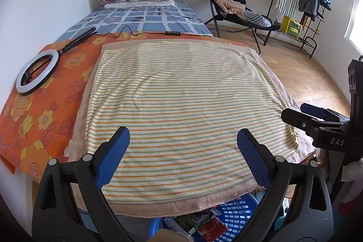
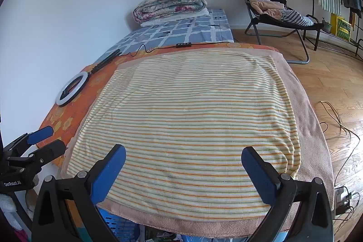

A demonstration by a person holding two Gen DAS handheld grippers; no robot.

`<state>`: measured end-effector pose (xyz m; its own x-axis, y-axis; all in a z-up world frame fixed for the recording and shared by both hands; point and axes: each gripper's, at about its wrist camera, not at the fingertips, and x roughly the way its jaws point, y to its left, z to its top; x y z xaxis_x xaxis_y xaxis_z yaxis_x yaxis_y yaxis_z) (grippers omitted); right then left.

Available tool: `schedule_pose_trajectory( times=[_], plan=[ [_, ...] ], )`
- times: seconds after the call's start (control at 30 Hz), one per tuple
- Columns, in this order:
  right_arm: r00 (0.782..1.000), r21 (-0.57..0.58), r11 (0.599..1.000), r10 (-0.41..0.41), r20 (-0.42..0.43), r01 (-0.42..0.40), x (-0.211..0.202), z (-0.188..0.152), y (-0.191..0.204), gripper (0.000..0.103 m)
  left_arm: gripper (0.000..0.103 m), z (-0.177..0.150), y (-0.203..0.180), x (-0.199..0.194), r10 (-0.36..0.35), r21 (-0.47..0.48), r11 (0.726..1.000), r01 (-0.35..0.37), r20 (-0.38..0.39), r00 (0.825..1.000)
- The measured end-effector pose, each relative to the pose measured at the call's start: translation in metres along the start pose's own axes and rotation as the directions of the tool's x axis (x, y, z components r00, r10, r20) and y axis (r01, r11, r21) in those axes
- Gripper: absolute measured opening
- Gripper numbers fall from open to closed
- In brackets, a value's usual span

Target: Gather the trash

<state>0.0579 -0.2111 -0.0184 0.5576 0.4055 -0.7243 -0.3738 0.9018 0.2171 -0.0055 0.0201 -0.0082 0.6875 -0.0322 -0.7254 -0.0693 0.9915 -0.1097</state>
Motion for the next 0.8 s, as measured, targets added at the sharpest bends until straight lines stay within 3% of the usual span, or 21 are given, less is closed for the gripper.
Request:
schedule_pose_trajectory(
  times=[0.8],
  plan=[
    [1.000, 0.008, 1.000, -0.010, 0.000, 0.010, 0.0009, 0.0007, -0.0038, 0.103, 0.097, -0.0010, -0.0018, 0.0003, 0.008, 0.006, 1.000, -0.008, 0.002, 1.000]
  ],
)
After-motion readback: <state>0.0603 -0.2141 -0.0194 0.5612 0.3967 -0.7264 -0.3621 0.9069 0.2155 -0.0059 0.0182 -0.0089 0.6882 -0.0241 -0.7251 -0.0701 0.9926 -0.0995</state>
